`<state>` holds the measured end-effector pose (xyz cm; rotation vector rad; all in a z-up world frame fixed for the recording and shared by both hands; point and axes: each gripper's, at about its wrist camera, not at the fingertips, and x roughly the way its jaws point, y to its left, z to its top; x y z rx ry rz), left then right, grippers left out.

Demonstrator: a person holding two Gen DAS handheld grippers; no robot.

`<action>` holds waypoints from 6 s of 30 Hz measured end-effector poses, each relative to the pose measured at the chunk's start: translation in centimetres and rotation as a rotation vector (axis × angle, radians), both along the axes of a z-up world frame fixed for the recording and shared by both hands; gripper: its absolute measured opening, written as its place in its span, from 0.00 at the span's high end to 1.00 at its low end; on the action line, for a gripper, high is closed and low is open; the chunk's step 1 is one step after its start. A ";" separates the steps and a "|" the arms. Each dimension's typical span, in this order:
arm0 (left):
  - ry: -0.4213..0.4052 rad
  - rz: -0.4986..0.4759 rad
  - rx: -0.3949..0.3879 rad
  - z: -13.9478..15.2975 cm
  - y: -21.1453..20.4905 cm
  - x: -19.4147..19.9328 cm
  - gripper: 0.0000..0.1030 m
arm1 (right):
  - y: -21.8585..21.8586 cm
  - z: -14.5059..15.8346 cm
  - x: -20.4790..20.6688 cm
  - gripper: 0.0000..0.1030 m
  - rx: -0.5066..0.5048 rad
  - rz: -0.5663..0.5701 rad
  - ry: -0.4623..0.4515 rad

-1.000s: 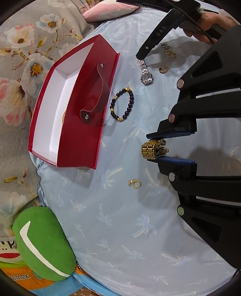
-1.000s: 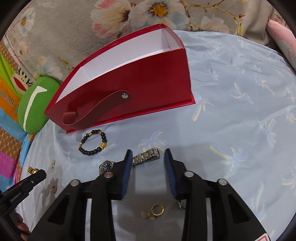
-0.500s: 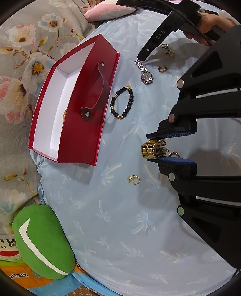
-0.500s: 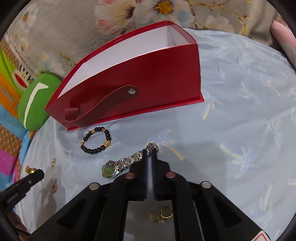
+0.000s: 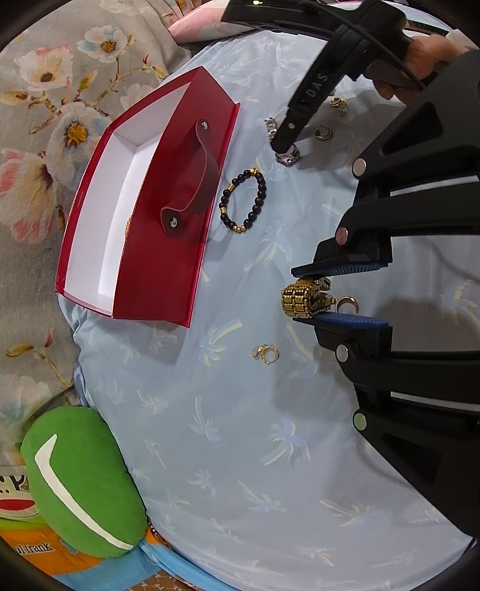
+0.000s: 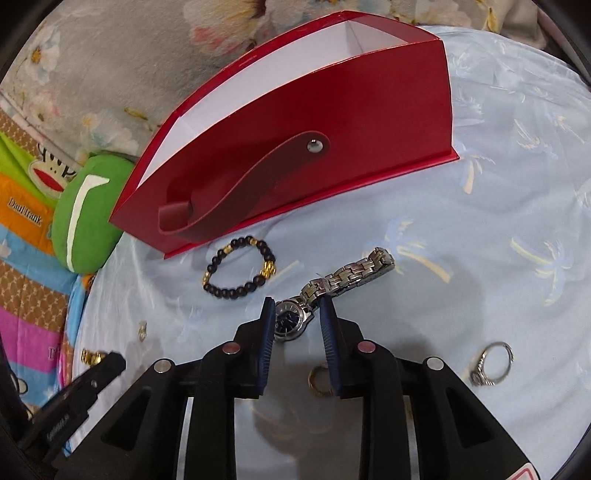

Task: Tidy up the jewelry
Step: 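Grasp the silver watch with the right tool while the left tool holds the gold watch, then carry both watches over the red box with both tools, then open both tools to drop the watches into the red box, then withdraw both tools from the box back toward the remaining rings, then grasp the gold hoop earring with the left tool while the right tool grasps the silver ring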

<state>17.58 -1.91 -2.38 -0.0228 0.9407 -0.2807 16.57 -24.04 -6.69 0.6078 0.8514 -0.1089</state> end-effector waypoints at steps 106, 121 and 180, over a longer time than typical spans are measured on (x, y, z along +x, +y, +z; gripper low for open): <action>-0.296 -0.022 0.083 10.9 -5.3 11.6 0.53 | -4.7 15.9 -0.5 0.71 -0.337 0.051 -0.385; -0.068 0.047 0.050 1.9 3.7 -3.8 0.53 | 0.3 5.1 -16.6 0.68 -0.261 0.091 -0.130; -0.028 -0.022 0.001 -3.4 0.3 -1.5 0.83 | -3.8 0.4 -8.5 0.62 -0.325 -0.008 0.024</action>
